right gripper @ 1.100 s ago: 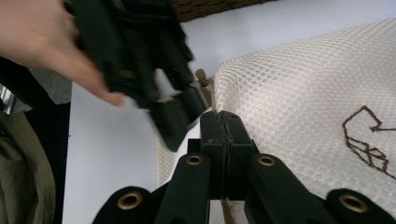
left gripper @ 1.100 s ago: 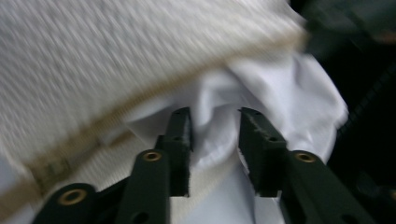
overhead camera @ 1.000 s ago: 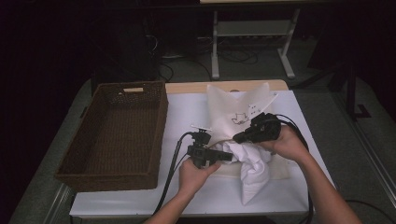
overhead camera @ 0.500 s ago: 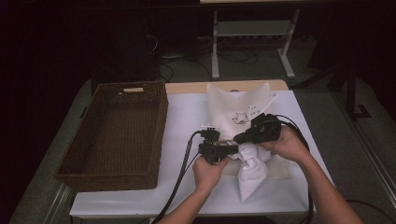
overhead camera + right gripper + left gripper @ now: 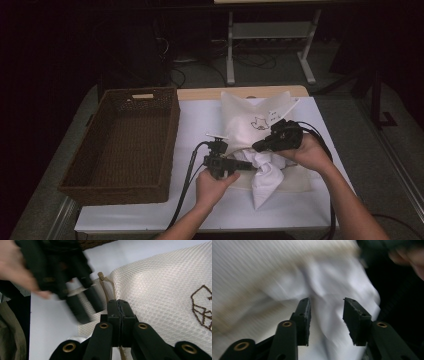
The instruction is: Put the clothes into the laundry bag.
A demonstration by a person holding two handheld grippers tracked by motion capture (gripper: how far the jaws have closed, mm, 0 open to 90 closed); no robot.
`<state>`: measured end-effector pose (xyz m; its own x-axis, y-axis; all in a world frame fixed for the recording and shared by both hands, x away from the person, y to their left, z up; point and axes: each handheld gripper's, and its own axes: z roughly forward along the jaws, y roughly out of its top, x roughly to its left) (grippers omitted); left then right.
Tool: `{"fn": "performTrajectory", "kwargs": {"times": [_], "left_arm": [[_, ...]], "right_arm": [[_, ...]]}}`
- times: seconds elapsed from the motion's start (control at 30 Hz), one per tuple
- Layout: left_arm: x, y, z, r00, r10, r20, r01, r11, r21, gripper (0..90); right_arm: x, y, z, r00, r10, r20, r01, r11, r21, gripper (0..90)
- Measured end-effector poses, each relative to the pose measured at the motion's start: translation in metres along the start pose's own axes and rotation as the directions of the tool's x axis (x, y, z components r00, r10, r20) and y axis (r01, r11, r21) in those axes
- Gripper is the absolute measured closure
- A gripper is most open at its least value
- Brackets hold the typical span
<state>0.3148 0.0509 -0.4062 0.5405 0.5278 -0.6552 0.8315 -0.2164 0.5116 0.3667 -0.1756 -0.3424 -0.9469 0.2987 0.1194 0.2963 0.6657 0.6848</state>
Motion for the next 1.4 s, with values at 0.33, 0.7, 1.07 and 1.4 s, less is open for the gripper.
{"fn": "performTrajectory", "kwargs": {"times": [0.33,0.7,1.07,1.4], "left_arm": [[-0.016,-0.018,0.032,0.9975,0.070,0.010,-0.071,0.9902,0.120,48.3],[-0.009,0.002,0.048,0.9938,0.070,-0.086,-0.071,0.9975,-0.008,89.2],[0.006,0.030,0.046,0.9872,0.012,-0.159,-0.031,0.9920,-0.122,89.4],[0.004,0.019,0.034,0.9885,0.040,-0.146,-0.049,0.9972,-0.058,85.3]], "right_arm": [[0.001,0.002,0.006,1.0000,-0.005,-0.008,0.005,1.000,0.015,88.4],[0.008,-0.001,0.000,0.9998,-0.019,0.007,0.019,1.000,0.022,88.4],[0.006,-0.005,-0.005,0.9998,0.000,0.019,0.000,1.000,-0.002,88.6],[-0.006,-0.019,0.007,0.9988,0.048,0.009,-0.049,0.997,0.054,88.5]]}}
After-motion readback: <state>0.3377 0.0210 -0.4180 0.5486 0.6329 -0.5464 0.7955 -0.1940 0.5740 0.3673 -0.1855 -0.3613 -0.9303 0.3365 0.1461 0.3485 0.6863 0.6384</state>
